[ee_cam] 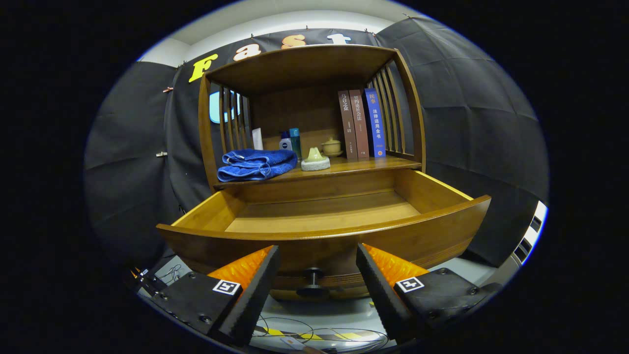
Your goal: Pull open the drawer, take out the items inside it, and place them on the countertop above the cabinet.
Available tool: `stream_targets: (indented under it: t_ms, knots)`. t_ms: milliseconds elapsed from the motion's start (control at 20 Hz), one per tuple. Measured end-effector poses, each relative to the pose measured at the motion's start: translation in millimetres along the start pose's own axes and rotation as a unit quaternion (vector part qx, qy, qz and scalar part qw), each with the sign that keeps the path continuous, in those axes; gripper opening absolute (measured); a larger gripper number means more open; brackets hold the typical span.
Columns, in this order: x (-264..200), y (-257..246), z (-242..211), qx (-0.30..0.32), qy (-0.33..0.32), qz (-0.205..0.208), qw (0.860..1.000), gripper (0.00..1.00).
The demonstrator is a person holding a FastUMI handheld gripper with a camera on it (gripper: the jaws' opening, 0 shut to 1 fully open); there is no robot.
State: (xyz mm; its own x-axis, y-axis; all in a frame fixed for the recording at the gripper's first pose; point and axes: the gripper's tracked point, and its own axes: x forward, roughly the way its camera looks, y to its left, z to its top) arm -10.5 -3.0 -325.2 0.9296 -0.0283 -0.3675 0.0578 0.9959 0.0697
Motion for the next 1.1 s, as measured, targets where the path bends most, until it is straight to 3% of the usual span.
stream_targets:
  t_ms: [550,1100]
  knots:
    - [12.5,-1.0,4.2,-0.004,0.002,-0.016,1.0,0.98]
    - [109.0,0.5,42.2,-0.014,-0.001,-0.02,1.0,0.98]
